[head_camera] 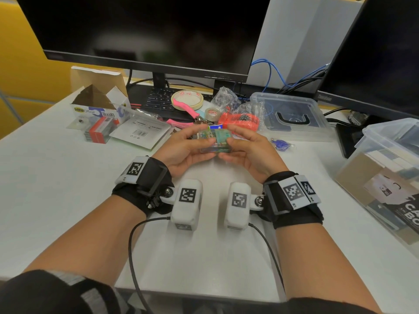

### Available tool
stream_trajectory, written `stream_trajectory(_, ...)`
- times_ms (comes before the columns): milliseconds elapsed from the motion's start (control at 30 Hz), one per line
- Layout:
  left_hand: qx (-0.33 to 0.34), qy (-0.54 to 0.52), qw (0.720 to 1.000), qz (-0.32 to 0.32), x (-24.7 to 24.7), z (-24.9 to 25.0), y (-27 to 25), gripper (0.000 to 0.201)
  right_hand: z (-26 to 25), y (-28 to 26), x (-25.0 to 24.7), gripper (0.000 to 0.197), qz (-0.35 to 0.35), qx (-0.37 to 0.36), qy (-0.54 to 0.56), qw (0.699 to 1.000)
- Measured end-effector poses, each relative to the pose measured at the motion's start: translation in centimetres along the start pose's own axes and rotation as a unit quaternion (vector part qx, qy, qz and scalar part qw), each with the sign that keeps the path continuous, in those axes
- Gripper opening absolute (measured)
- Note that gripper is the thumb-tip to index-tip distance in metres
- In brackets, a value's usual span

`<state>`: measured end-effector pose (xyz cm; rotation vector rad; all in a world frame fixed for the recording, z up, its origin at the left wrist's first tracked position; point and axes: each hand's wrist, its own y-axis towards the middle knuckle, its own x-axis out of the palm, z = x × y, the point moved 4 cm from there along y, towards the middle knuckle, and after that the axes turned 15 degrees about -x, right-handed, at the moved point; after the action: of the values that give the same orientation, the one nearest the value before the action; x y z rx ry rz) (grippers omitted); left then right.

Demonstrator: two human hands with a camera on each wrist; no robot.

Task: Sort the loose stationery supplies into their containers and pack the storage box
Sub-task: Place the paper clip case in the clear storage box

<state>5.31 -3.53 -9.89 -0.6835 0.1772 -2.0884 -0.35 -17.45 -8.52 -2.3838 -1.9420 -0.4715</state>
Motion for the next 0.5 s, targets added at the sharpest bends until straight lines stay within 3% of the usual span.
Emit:
stream_trajectory(333,-0.01,0.012,0.999,0.031,-0.4,0.1,0.0,0.051,0.6,0.2,0.4,0.045,0.02,0.003,-0.001,1.0)
stream_trajectory(500,-0.019,0.042,0.999,0.006,0.3,1.3,-0.4,0.053,-0.4,0.0,0.0,0.043,0.009,0.004,0.009,1.0)
